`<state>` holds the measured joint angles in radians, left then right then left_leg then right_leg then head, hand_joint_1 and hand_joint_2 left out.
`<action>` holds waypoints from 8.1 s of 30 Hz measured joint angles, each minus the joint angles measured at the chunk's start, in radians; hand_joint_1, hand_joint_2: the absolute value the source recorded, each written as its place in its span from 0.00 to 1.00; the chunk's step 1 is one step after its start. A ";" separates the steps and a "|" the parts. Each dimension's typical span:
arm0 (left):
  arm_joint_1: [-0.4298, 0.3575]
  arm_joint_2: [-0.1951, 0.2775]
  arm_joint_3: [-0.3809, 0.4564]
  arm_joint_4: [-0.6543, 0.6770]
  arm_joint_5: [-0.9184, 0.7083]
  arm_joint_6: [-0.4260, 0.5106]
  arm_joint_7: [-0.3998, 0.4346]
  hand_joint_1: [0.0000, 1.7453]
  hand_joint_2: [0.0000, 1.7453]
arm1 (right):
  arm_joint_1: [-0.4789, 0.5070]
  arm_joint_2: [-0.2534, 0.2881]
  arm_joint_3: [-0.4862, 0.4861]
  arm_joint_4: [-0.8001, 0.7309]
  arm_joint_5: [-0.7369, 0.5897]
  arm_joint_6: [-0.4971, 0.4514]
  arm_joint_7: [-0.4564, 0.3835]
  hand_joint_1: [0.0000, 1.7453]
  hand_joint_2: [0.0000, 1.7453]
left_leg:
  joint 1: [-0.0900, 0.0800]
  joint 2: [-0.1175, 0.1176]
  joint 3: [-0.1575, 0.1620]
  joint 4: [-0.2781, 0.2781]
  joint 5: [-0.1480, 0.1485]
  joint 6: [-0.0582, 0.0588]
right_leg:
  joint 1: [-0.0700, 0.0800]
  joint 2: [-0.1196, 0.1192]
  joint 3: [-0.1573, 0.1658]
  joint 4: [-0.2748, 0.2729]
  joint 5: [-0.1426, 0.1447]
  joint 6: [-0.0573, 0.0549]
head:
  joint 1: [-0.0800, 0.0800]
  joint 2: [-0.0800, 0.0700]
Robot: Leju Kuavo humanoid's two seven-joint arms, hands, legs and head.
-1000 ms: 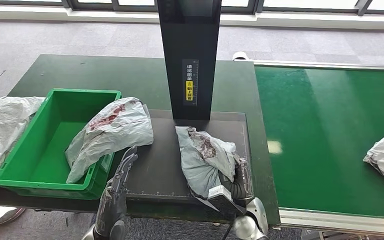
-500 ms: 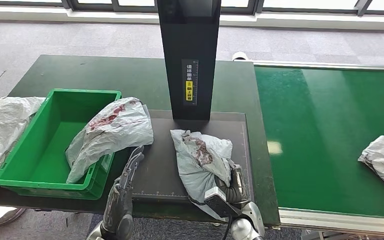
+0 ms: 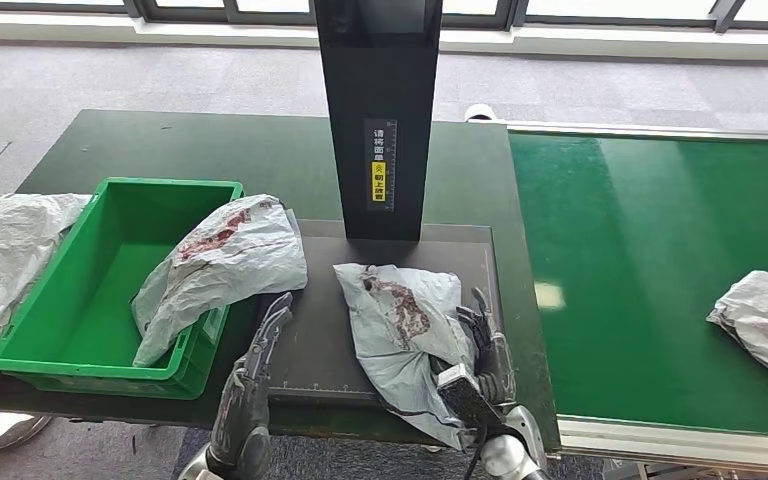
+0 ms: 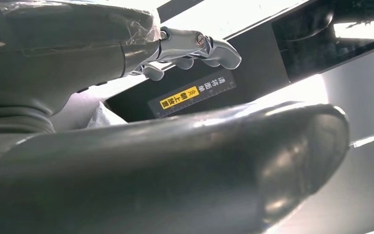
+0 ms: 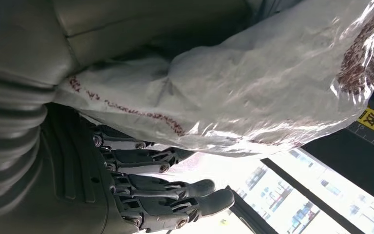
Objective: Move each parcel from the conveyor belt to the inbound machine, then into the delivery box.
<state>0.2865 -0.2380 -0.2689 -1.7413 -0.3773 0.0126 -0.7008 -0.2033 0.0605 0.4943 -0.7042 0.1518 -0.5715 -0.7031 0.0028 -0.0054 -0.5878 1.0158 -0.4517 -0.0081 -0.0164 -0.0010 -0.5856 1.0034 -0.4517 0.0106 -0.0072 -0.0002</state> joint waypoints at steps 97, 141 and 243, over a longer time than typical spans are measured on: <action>-0.778 -0.108 -0.805 1.184 -0.150 0.626 0.431 0.00 1.00 | 0.440 0.162 -0.209 -1.032 0.365 0.141 0.044 0.00 1.00 | 0.000 0.002 0.000 0.000 0.000 0.000 | 0.000 0.002 -0.001 0.000 0.003 0.000 | 0.000 0.000; -0.822 -0.118 -1.027 1.324 -0.138 0.497 0.540 1.00 1.00 | 0.370 0.207 -0.205 -1.051 0.389 0.296 0.060 0.00 1.00 | 0.000 0.002 0.010 0.000 0.000 0.000 | 0.000 0.002 0.010 0.000 0.002 -0.001 | 0.000 0.000; -0.704 0.107 0.324 0.263 -0.164 0.528 0.175 1.00 1.00 | 0.421 0.222 -0.278 -1.026 0.238 -0.009 0.004 0.00 1.00 | 0.001 0.005 -0.004 -0.001 0.004 -0.003 | 0.002 0.004 -0.006 0.001 0.005 -0.004 | 0.000 0.000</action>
<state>-0.4172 -0.1311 0.0553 -1.4781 -0.5412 0.5403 -0.5255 0.2179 0.2829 0.2159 -1.7302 0.3896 -0.5809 -0.6992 0.0041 -0.0008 -0.5918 1.0153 -0.4473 -0.0116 -0.0148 0.0029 -0.5917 1.0046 -0.4465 0.0065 -0.0075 0.0000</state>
